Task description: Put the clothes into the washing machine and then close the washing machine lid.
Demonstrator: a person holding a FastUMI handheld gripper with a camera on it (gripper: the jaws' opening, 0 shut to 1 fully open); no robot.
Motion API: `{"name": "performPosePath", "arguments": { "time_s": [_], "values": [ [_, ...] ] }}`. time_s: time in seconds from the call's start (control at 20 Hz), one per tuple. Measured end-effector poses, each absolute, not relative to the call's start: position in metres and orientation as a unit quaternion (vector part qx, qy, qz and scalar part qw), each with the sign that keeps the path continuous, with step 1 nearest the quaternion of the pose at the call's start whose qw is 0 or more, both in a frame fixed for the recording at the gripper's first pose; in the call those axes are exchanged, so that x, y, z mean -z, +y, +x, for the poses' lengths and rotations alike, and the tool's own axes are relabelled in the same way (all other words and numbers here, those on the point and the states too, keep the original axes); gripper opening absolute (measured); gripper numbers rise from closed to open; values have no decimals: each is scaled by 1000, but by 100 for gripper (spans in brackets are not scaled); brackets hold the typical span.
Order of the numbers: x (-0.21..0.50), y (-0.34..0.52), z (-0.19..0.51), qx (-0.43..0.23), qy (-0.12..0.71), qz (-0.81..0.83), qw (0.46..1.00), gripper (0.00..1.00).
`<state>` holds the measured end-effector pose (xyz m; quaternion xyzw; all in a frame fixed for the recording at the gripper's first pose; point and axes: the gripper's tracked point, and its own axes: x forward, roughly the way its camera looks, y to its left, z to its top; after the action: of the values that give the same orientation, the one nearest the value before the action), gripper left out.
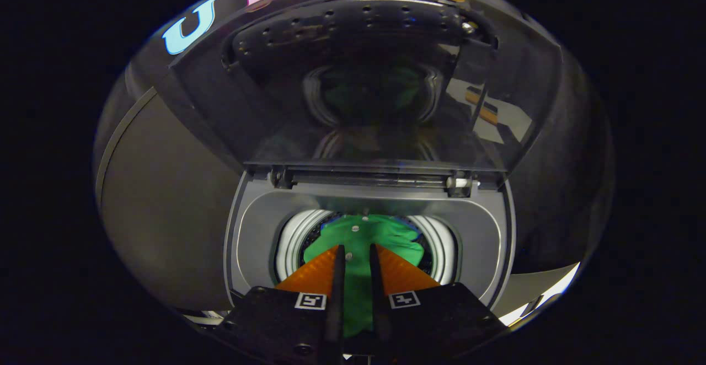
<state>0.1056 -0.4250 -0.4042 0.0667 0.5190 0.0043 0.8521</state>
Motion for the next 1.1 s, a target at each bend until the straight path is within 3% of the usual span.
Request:
{"name": "performPosePath", "arguments": {
  "time_s": [0.25,1.1],
  "values": [
    [402,-431,112,6,501,54,864,97],
    [395,-441,101,29,497,64,865,99]
  ]
}}
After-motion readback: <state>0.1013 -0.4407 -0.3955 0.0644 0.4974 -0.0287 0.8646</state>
